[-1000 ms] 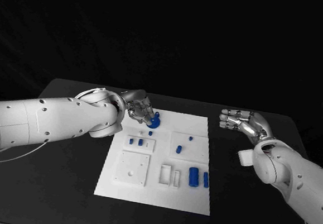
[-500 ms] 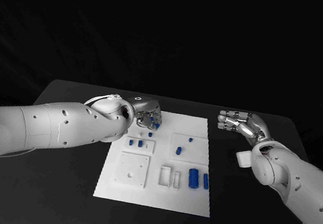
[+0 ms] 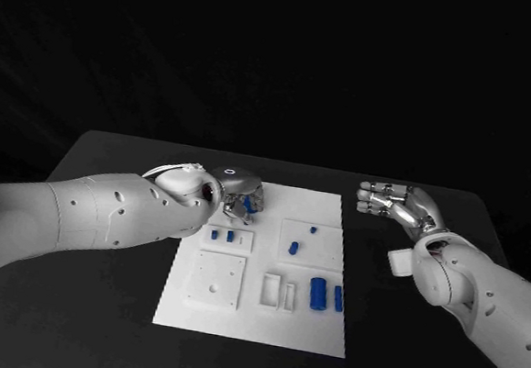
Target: Assemble the parts on the task board
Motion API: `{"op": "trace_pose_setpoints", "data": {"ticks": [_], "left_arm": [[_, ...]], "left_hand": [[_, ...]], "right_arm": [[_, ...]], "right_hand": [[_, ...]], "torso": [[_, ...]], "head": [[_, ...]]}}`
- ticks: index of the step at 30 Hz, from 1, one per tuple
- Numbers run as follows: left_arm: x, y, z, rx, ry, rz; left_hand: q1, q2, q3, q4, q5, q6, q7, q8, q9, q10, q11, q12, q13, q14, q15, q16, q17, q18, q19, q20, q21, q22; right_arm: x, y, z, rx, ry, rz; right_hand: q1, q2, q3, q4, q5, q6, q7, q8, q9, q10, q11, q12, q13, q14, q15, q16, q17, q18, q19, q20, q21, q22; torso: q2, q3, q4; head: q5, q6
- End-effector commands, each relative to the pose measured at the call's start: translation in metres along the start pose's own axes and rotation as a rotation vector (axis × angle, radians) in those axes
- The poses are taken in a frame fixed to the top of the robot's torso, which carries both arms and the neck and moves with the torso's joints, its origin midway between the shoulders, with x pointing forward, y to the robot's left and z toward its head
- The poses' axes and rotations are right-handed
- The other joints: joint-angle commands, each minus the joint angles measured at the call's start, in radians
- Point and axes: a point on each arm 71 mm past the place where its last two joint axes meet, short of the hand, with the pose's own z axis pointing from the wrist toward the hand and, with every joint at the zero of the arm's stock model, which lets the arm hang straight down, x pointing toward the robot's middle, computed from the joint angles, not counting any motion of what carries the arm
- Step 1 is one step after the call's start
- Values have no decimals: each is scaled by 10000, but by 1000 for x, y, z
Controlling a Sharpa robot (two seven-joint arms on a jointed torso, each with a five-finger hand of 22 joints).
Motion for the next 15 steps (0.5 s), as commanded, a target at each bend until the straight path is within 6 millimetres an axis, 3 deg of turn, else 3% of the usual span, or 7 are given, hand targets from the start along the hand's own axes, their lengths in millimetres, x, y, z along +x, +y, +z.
{"op": "trace_pose_setpoints", "data": {"ticks": [1, 3, 15], "left_arm": [[5, -1, 1, 147, 258, 358], [7, 0, 1, 109, 287, 386], [11, 4, 2, -45, 139, 538]], "left_hand": [[-23, -100, 42, 37, 58, -106, 3, -16, 0, -36, -10, -31, -11, 3, -8, 445, 83, 183, 151, -6, 76, 212], [-41, -132, 114, 76, 62, -111, 6, -20, 2, -57, -11, -28, -10, -197, 6, 1040, 50, 212, 161, 4, 158, 509], [-41, -136, 422, 74, 222, -89, 93, -16, -6, -198, 41, -34, -13, -186, 20, 1776, -855, 312, 156, 21, 638, 537]], "right_arm": [[1, 2, 0, -171, 119, 20], [1, 2, 0, -176, 115, 16], [1, 3, -1, -182, 166, 24]], "right_hand": [[13, 47, 11, -35, 59, -60, -17, -38, -9, -74, -1, -41, -12, -71, 0, -37, -14, -5, -71, 22, 26, -10], [13, 47, 11, -35, 59, -60, -17, -38, -9, -74, -1, -41, -12, -71, 0, -37, -14, -5, -71, 22, 26, -10], [-18, 32, 52, -54, 50, -50, -16, -38, -9, -68, 0, -41, -12, -66, 2, -35, -14, -5, -63, 20, 27, -10]], "torso": [[16, -3, -3], [9, -3, -2], [-3, -1, 4]], "head": [[2, -15], [-7, -25], [3, -34]]}}
